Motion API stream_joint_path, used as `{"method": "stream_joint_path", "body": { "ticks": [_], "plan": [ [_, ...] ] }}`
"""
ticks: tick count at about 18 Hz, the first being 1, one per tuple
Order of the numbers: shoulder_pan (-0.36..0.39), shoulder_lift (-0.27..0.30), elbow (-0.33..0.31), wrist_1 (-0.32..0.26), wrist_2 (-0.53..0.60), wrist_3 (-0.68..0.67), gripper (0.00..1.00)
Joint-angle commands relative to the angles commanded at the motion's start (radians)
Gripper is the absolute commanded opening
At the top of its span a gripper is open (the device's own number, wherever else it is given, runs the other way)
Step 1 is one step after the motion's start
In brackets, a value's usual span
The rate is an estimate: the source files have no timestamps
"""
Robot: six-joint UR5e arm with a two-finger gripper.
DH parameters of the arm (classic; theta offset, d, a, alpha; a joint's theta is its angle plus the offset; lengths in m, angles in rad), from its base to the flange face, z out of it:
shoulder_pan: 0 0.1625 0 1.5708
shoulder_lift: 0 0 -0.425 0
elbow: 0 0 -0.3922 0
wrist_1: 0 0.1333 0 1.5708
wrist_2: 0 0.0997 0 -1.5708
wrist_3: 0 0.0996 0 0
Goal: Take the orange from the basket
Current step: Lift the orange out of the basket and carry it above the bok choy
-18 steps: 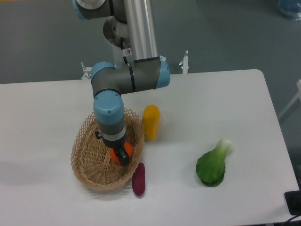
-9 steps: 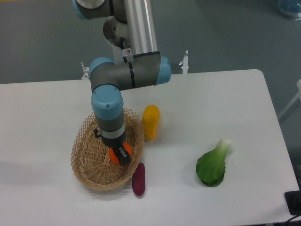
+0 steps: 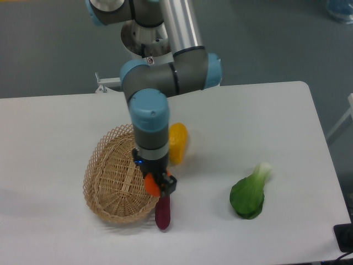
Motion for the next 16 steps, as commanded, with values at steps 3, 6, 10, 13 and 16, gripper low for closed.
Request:
{"method": "stream_joint_path", "body": {
  "ticks": [3,6,10,13,16],
  "plan": [
    [0.107,-0.006,0.02,0.0,-0.051,0.006,0.64],
    [0.222,-0.005,0.035,0.005,-0.043,0.035,0.64],
    [0.281,-0.018,0.066,0.006,-0.031,0.069,0.63],
    [0.289,-0.034,0.077,0.0,0.087,0.115,0.63],
    [0.304,-0.072,0.089,0.015,0.11,0.149,0.63]
  ]
}}
